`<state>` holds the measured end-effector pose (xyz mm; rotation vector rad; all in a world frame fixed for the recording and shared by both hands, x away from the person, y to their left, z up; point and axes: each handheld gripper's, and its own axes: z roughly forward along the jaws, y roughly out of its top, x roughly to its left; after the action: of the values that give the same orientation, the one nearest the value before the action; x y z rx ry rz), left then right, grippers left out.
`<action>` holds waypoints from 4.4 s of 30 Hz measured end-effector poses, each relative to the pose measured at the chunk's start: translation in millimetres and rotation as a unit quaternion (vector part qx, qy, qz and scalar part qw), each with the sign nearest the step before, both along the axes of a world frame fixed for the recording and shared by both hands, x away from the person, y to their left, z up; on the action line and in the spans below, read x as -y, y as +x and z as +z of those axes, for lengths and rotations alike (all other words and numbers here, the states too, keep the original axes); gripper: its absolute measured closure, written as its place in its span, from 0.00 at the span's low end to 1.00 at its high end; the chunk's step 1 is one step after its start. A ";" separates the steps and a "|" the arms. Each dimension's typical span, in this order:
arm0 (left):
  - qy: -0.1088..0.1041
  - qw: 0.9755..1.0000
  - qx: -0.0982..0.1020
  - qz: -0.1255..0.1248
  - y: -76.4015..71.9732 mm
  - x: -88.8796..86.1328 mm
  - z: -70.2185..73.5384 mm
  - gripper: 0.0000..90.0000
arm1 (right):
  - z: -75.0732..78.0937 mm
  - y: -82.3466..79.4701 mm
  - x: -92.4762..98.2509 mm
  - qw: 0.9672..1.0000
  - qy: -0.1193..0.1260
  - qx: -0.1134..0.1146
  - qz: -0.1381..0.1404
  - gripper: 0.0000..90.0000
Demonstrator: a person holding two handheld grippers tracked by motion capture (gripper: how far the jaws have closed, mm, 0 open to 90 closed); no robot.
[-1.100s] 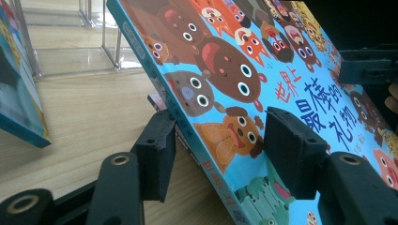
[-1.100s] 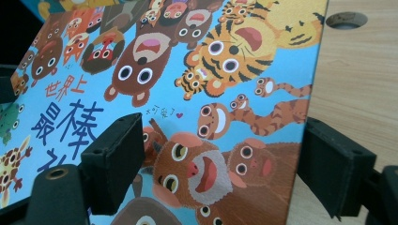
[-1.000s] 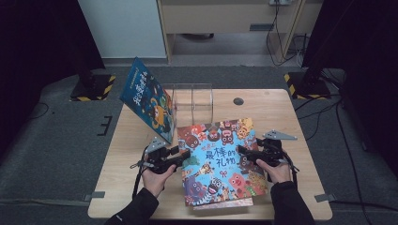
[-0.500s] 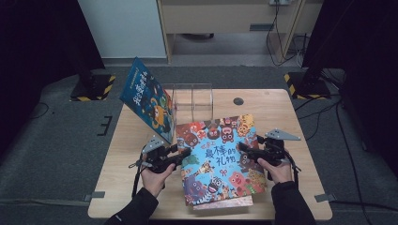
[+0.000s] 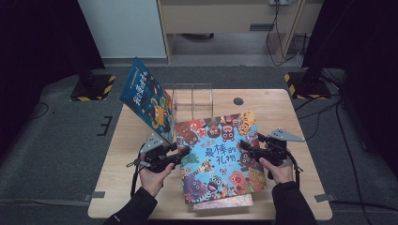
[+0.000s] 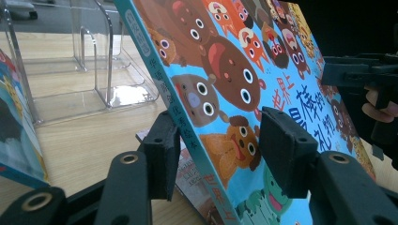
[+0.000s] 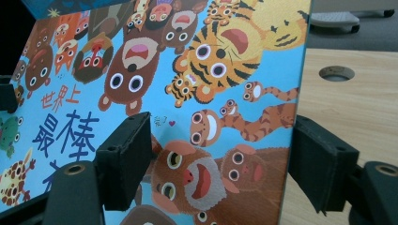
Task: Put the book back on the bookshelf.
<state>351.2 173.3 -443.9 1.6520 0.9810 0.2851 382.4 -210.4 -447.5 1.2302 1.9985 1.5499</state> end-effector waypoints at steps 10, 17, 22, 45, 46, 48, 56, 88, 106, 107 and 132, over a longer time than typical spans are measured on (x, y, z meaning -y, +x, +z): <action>0.001 1.000 0.024 -0.016 -3.7 -1.3 9.1 0.57 | 6.4 -3.4 2.7 0.999 0.011 0.030 0.002 0.31; -0.002 0.999 0.039 -0.021 -6.7 -0.9 16.7 0.60 | 11.3 -5.7 4.4 0.999 0.021 0.049 0.000 0.32; 0.000 0.998 0.051 -0.023 -9.3 -1.3 22.6 0.62 | 14.8 -7.2 5.4 0.998 0.030 0.061 0.000 0.33; -0.001 0.997 0.075 -0.035 -17.7 -2.6 35.9 0.65 | 24.5 -17.6 9.2 0.995 0.041 0.094 0.004 0.38; -0.002 0.997 0.074 -0.034 -16.8 -2.0 36.7 0.65 | 24.7 -17.1 9.0 0.995 0.042 0.094 0.002 0.38; -0.001 0.996 0.079 -0.034 -15.8 -1.4 38.6 0.66 | 26.0 -15.2 9.0 0.994 0.046 0.096 0.000 0.38; -0.004 0.994 0.100 -0.033 -18.6 -4.7 48.9 0.68 | 33.4 -14.5 6.7 0.992 0.058 0.113 0.004 0.39; -0.008 0.991 0.107 -0.074 -24.5 -0.6 48.5 0.65 | 37.6 -27.0 10.6 0.988 0.052 0.145 0.019 0.40; -0.012 0.991 0.092 -0.094 -21.5 -4.9 49.6 0.73 | 37.1 -24.6 8.9 0.989 0.050 0.140 0.024 0.36; -0.013 0.991 0.090 -0.096 -21.8 -4.9 49.9 0.73 | 37.3 -24.3 9.1 0.989 0.049 0.140 0.025 0.36; 0.006 0.989 0.106 -0.101 -26.7 0.9 62.7 0.72 | 44.8 -17.2 4.7 0.987 0.042 0.151 0.035 0.35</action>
<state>324.4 172.4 -381.2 1.6783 0.6486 0.3224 365.2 -215.1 -402.7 0.8961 1.8134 1.7528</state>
